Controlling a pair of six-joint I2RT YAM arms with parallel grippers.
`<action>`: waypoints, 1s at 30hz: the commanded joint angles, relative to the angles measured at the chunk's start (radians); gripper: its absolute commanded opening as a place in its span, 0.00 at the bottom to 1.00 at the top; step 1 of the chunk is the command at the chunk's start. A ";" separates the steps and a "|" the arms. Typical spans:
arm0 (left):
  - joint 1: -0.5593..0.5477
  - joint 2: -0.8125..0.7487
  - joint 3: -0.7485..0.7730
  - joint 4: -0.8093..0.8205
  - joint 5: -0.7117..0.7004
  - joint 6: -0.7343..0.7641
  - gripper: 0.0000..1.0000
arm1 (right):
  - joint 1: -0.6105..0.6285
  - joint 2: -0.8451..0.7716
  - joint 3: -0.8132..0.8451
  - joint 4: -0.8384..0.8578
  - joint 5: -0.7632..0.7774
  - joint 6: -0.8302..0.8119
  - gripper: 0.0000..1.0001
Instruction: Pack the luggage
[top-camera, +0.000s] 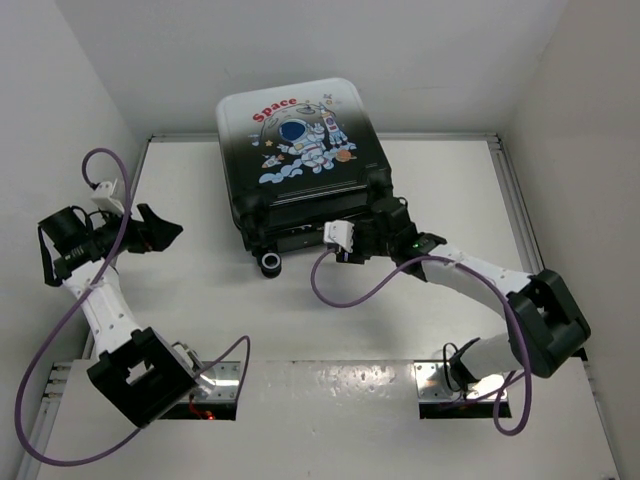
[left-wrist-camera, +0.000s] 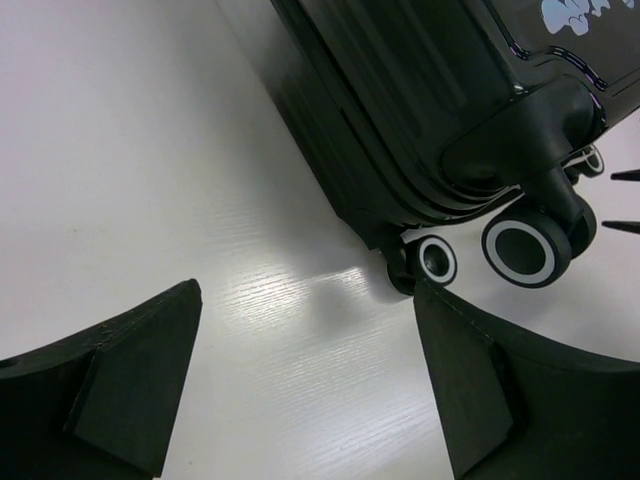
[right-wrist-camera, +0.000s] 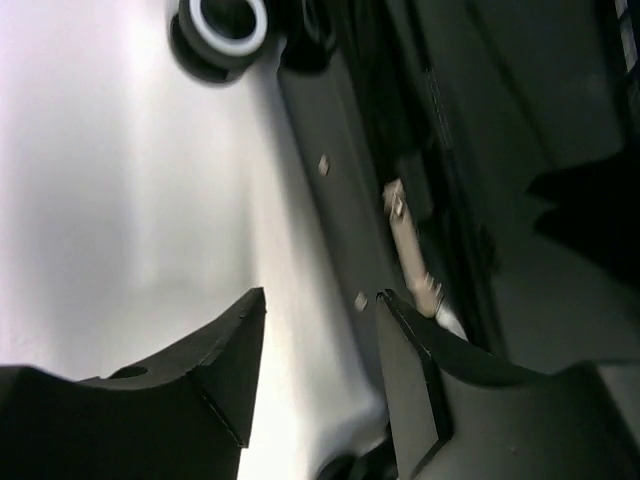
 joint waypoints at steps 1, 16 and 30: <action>-0.024 -0.019 0.039 0.008 0.006 0.028 0.92 | 0.030 0.022 0.001 0.174 -0.032 -0.087 0.49; -0.061 -0.009 0.030 0.017 -0.024 0.038 0.92 | 0.018 0.127 0.079 0.227 0.012 -0.154 0.52; -0.061 0.001 0.030 0.045 -0.024 0.019 0.92 | -0.024 0.210 0.107 0.201 0.000 -0.257 0.37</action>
